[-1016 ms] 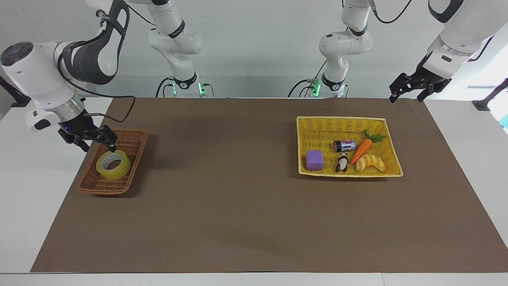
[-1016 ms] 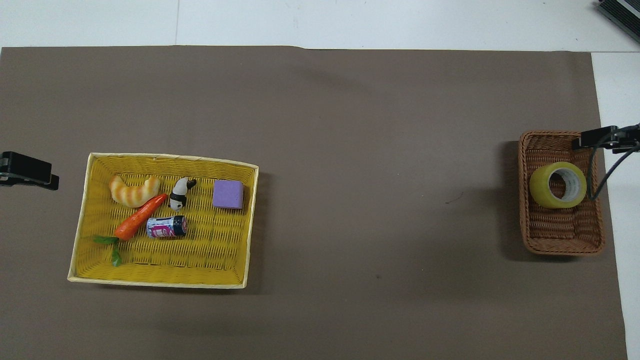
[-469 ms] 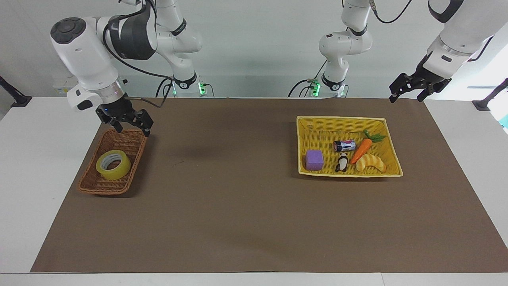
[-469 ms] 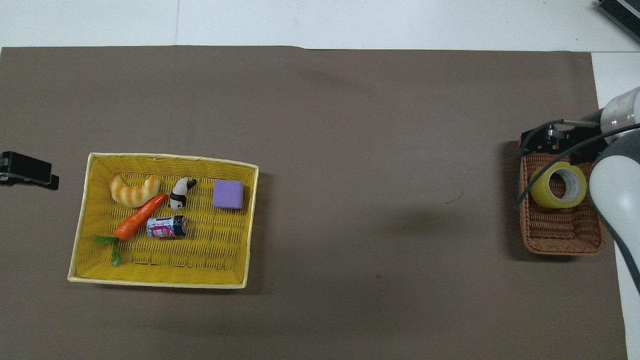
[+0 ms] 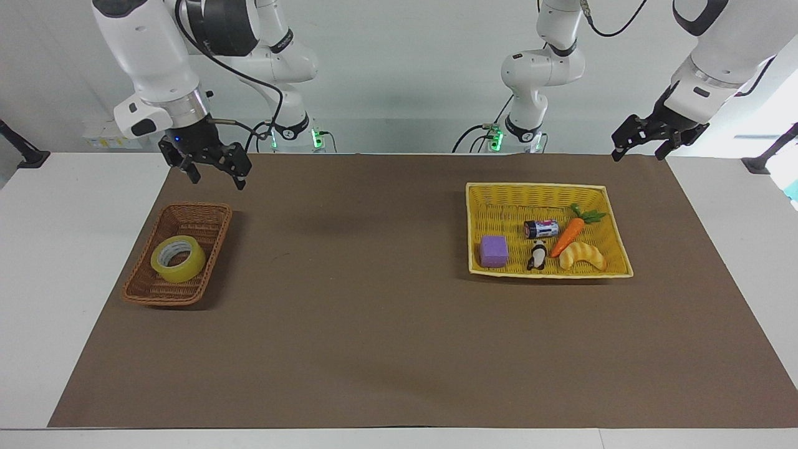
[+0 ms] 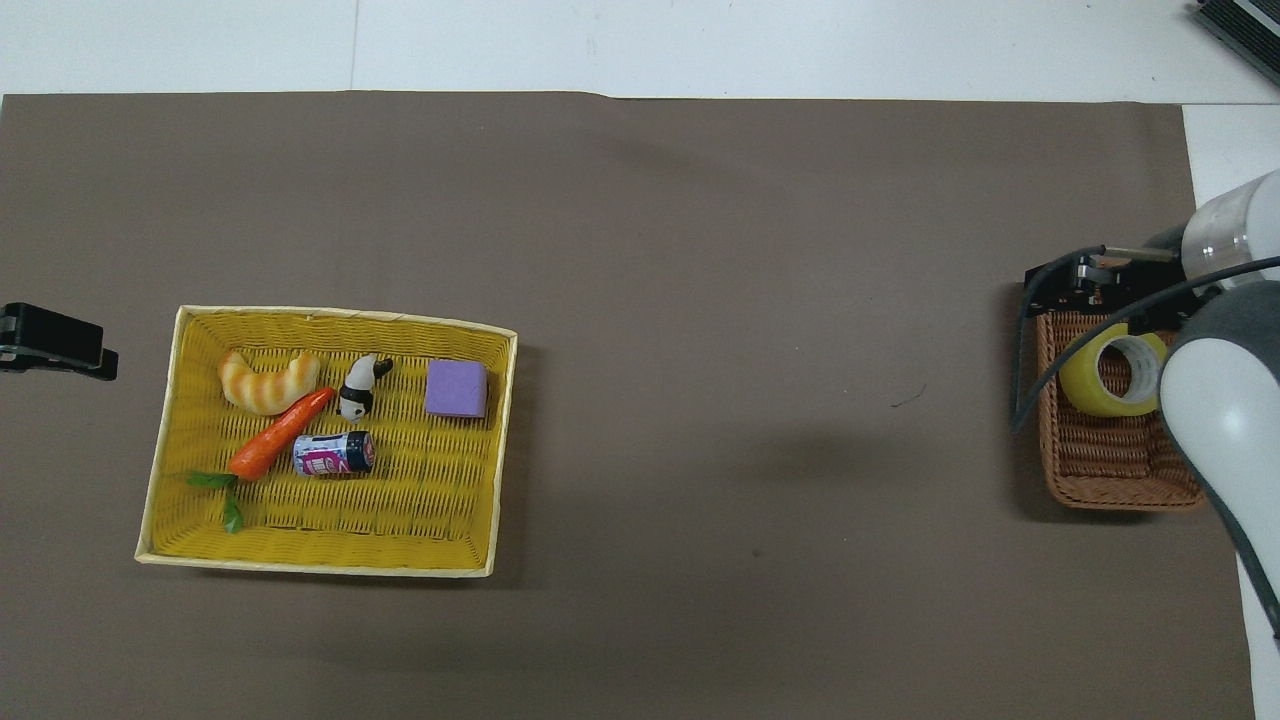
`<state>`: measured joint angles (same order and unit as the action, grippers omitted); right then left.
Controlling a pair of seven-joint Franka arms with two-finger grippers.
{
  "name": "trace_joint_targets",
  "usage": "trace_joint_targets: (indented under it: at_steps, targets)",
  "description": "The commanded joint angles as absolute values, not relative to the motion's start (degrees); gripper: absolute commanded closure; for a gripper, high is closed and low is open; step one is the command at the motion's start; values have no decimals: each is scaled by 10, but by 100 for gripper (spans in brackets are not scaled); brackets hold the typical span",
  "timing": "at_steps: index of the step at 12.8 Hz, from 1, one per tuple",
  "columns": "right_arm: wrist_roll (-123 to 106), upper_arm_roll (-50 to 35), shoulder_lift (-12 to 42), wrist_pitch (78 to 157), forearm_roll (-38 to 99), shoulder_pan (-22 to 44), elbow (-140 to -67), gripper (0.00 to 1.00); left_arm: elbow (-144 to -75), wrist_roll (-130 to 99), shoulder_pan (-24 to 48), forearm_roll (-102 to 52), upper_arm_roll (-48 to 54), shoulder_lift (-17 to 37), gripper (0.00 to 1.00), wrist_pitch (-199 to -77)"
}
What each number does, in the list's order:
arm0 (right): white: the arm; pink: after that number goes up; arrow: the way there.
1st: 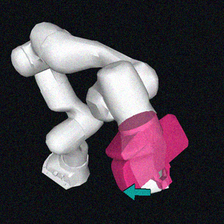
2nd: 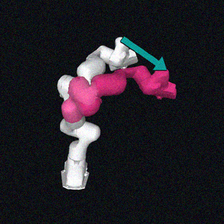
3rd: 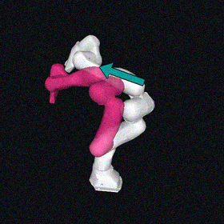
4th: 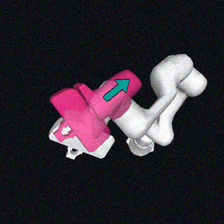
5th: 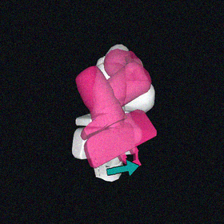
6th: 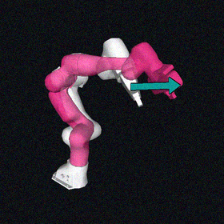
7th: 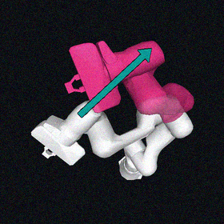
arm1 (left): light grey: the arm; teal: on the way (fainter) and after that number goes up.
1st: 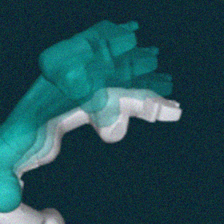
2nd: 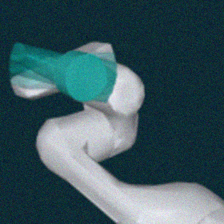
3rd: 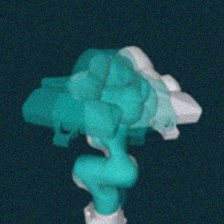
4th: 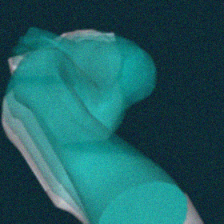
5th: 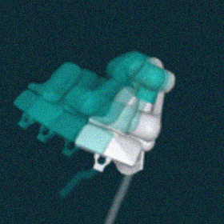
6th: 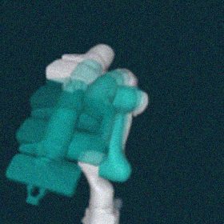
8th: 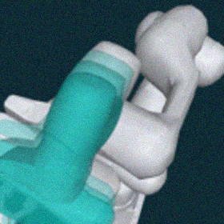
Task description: Move tape to another basket
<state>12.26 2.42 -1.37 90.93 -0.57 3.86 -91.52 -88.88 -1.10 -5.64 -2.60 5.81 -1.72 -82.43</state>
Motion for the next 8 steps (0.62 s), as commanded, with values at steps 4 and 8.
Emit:
trace_joint_targets:
  at_steps: [4, 8]
  targets:
    - [123, 25, -25, 863, -4, 28, -881, 0, -904, -4, -62, -33, 59, -32, 0, -821]
    - [109, 26, -25, 841, -5, 27, -871, 0, -904, -4, -62, -33, 59, -32, 0, -821]
